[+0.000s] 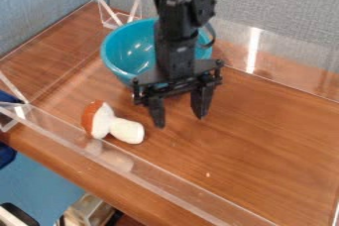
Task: Remove the mushroom from inside the blue bowl and put it on the table
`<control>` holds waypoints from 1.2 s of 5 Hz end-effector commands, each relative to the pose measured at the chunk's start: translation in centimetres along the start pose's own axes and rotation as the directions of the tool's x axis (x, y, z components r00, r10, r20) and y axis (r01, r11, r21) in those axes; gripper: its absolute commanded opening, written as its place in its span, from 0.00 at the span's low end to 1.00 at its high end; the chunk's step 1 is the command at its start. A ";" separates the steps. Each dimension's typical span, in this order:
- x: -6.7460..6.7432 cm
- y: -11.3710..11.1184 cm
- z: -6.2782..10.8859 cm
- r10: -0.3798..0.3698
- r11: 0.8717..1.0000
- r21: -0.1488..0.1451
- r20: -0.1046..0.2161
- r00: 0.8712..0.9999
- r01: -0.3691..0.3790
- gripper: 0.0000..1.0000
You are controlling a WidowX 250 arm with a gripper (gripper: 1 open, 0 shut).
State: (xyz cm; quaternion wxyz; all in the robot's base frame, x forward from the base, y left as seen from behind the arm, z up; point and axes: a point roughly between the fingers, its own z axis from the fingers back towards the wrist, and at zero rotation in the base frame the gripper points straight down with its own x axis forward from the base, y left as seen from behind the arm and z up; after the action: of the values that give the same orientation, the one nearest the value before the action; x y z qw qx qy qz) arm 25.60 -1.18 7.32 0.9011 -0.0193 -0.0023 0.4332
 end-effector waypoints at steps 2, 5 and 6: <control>2.3 2.8 0.9 0.185 0.982 -0.041 0.076 0.980 -0.182 1.00; 4.7 5.1 -2.5 0.211 0.978 -0.035 0.135 0.968 -0.208 1.00; 5.5 5.7 -2.5 0.230 0.973 -0.031 0.149 0.962 -0.228 1.00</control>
State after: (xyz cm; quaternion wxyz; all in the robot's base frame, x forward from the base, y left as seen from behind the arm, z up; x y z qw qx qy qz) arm 24.14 6.21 3.97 0.8451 0.0113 -0.0581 0.5312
